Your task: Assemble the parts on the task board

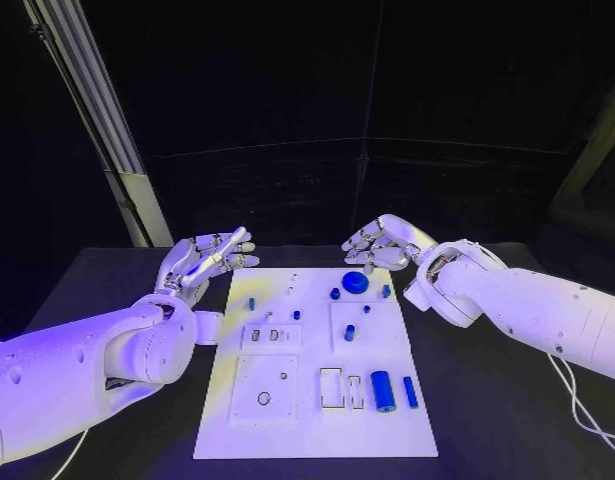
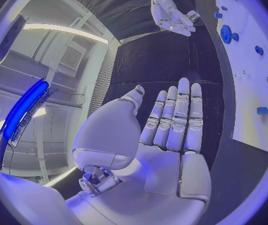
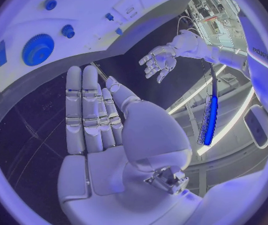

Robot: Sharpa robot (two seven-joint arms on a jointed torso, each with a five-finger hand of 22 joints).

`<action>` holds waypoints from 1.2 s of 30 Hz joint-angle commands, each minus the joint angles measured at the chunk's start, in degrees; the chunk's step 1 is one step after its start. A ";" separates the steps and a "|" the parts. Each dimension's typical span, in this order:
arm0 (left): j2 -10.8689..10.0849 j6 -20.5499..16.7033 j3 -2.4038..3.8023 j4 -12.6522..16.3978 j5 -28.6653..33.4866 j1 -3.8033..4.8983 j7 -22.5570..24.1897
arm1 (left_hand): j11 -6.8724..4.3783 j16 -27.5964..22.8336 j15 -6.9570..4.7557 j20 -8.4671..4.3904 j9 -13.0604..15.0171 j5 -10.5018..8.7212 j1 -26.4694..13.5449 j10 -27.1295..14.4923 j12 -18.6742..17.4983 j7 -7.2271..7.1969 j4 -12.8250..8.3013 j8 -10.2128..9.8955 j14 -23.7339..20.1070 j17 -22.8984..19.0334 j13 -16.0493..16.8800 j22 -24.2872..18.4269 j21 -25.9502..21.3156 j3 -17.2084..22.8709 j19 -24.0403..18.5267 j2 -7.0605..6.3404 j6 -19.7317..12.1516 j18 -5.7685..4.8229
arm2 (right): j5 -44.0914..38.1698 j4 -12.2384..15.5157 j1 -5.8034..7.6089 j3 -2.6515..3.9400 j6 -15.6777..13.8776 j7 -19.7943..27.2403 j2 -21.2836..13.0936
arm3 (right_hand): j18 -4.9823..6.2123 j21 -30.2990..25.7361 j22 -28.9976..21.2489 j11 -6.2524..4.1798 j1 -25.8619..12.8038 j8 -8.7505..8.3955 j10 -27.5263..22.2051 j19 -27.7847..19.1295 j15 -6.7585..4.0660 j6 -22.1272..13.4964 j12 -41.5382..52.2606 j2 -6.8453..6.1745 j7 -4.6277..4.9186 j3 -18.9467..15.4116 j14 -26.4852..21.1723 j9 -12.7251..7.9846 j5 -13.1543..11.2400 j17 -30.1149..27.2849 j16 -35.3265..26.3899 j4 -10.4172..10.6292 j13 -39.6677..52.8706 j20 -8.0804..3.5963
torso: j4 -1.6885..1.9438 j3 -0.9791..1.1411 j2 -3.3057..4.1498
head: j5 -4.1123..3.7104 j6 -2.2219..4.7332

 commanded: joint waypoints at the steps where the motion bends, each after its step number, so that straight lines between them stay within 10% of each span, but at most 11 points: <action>1: -0.26 1.34 0.08 0.98 0.13 0.23 1.13 | -0.09 0.03 -0.11 -0.15 -0.09 0.05 0.38 0.68 -0.42 -0.08 -0.44 0.21 0.78 0.20 -0.06 -0.15 0.20 -0.01 0.75 0.13 0.59 0.88 | -14.32 0.24 0.87 0.08 5.38 -7.62 0.52 | 0.96 3.78 2.30 -0.29 -1.05 -0.67 0.19 0.33 -0.33 0.37 -0.59 -0.67 -0.33 0.46 2.84 0.00 -0.77 3.68 4.81 0.23 0.01 -0.22 | 0.49 -0.06 1.19 | -0.26 0.21; 11: -0.82 5.16 0.06 4.75 2.11 0.14 1.14 | -0.37 0.25 -0.64 -0.70 -0.12 0.04 -0.50 1.58 -1.40 -0.27 -0.51 -0.10 2.98 1.01 -0.06 -0.42 0.35 0.01 2.68 0.18 0.98 0.87 | -25.91 -0.08 1.73 0.09 9.99 -11.92 2.38 | 1.05 10.71 6.61 -0.22 -2.57 -0.90 -1.26 -0.86 -0.17 -1.78 -0.59 -1.53 -0.55 1.09 2.14 0.00 -2.24 11.74 15.04 2.17 0.09 0.02 | 0.88 -0.55 2.57 | -1.13 -0.02; 36: -1.71 5.35 0.03 5.82 3.02 0.06 -0.14 | -0.20 0.23 -0.62 -0.78 -0.18 0.07 -0.50 1.14 -1.86 -0.01 -0.86 -0.49 3.32 1.31 -0.11 -0.62 0.21 -0.07 3.12 -0.21 0.22 0.82 | -32.93 -0.82 1.92 0.08 16.49 -14.54 4.98 | 0.97 17.09 11.39 0.37 -1.46 -0.85 -4.47 -2.99 0.34 -2.35 -0.66 -2.38 -0.45 3.87 0.63 0.02 -0.99 22.09 25.89 2.71 -0.18 0.58 | 0.98 -0.47 3.79 | -1.00 0.13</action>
